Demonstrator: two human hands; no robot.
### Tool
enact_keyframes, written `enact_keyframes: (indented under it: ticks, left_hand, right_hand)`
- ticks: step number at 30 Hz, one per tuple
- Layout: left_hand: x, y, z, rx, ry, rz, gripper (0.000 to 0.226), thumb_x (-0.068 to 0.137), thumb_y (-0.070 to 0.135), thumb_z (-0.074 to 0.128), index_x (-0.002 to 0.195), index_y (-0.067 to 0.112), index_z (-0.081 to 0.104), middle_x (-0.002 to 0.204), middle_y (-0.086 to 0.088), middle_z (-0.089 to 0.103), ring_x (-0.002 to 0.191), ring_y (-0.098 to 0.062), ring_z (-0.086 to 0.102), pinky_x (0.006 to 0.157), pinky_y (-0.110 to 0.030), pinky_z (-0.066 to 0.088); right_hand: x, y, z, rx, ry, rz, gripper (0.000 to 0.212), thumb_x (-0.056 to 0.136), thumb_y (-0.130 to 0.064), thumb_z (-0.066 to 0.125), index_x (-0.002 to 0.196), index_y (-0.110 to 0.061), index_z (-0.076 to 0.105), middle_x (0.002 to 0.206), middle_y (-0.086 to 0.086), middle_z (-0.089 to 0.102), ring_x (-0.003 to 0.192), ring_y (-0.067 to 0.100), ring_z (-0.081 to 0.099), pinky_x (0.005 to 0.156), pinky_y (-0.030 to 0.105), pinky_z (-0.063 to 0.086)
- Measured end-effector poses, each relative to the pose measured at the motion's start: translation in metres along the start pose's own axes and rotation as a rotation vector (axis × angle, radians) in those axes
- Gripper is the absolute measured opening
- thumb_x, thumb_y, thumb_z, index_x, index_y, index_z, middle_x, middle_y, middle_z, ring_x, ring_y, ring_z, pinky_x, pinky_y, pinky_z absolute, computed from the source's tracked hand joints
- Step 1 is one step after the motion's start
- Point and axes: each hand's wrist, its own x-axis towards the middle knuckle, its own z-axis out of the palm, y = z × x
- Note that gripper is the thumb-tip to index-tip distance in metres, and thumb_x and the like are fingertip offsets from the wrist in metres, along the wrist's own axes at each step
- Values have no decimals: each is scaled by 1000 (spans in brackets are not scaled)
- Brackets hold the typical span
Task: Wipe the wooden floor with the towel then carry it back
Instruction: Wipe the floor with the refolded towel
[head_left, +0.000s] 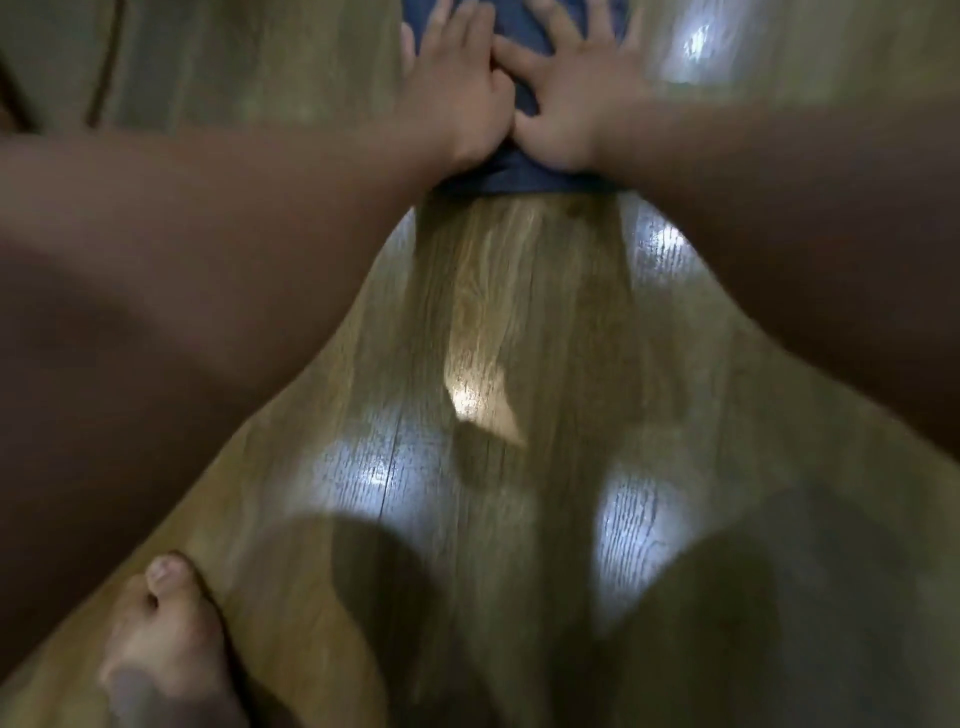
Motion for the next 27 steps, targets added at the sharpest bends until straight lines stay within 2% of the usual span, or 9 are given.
enact_keyframes:
  ticks: [3, 5, 8, 10, 15, 19, 23, 27]
  left_hand:
    - [-51, 20, 4, -39, -36, 22, 66, 96, 29, 38, 155, 6, 21, 164, -11, 18, 153, -25, 8, 123, -48, 0]
    - [-105, 48, 6, -94, -56, 44, 69, 93, 30, 40, 154, 4, 22, 164, -12, 18, 153, -26, 8, 123, -49, -1]
    - [-178, 98, 18, -96, -119, 121, 74, 89, 37, 27, 155, 5, 22, 165, -11, 16, 153, -26, 4, 122, -53, -2]
    - [-191, 114, 27, -42, -150, 132, 76, 88, 39, 22, 156, 5, 20, 165, -10, 14, 153, -25, 2, 122, -55, -4]
    - [-124, 116, 33, -42, -92, 144, 77, 88, 42, 23, 155, 4, 21, 164, -11, 17, 153, -25, 5, 122, -54, -6]
    - [-25, 123, 33, -24, -24, 144, 77, 86, 41, 26, 154, 4, 24, 164, -11, 20, 152, -26, 10, 122, -53, -3]
    - [74, 127, 31, 35, -33, 146, 76, 89, 41, 24, 156, 6, 18, 165, -10, 14, 153, -25, 5, 122, -53, -3]
    - [89, 133, 32, 96, -83, 100, 73, 93, 41, 23, 157, 7, 11, 166, -9, 8, 153, -25, -1, 122, -54, -6]
  right_hand:
    - [-67, -22, 10, 105, 41, 97, 65, 89, -58, 28, 152, -44, 28, 168, 3, 13, 152, 41, 4, 117, 66, 9]
    - [-130, -27, 18, 152, 79, 129, 63, 89, -55, 35, 150, -41, 36, 167, 3, 17, 153, 39, 5, 118, 64, 10]
    - [-221, -22, 28, 167, 130, 163, 61, 85, -49, 46, 145, -39, 47, 164, 3, 27, 152, 40, 12, 116, 64, 17]
    - [-242, -11, 31, 159, 119, 156, 62, 84, -49, 49, 145, -38, 48, 163, 3, 28, 152, 40, 13, 114, 65, 19]
    - [-187, 27, 24, 140, 120, 140, 63, 83, -53, 44, 146, -43, 41, 164, 2, 24, 151, 41, 10, 112, 66, 19]
    - [-107, 77, 13, 101, 81, 210, 66, 85, -61, 30, 150, -46, 30, 167, -1, 13, 153, 38, 0, 116, 65, 14]
    - [-28, 124, 3, 96, 56, 250, 67, 87, -65, 20, 152, -48, 22, 168, -4, 6, 153, 36, -4, 117, 65, 11]
    - [-10, 141, 0, 115, -36, 203, 66, 89, -64, 16, 153, -50, 17, 168, -7, -2, 153, 33, -11, 119, 63, 2]
